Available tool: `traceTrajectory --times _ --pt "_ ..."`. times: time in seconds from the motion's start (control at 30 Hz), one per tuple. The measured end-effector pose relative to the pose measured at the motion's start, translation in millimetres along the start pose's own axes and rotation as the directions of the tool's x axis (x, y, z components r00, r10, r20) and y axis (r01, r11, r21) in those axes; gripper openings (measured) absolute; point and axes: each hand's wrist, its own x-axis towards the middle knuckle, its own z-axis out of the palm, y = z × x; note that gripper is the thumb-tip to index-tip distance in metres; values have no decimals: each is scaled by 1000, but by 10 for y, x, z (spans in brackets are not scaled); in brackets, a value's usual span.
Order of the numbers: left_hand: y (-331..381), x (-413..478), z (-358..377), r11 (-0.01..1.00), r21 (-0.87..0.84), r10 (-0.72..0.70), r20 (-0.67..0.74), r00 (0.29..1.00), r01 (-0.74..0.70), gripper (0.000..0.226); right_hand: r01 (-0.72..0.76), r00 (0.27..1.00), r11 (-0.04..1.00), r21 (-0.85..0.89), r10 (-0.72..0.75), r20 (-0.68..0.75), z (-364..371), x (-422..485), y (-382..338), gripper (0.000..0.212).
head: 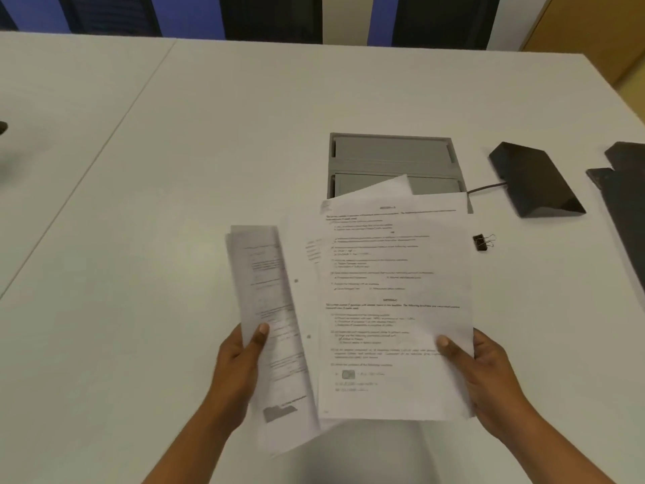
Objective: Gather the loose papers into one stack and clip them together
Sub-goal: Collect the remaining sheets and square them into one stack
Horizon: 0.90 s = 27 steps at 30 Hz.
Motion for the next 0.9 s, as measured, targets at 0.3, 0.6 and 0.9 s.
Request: traceTrajectory --times 0.3,0.6,0.9 --pt "215 -59 556 996 -76 -40 72 997 46 57 -64 956 998 -15 66 285 157 62 -139 37" --pt "237 -2 625 997 -11 -78 213 974 83 26 -86 882 994 -66 107 458 -74 131 -260 54" --pt "284 25 890 993 68 77 293 953 -101 28 172 952 974 -150 -125 280 -22 123 -299 60"
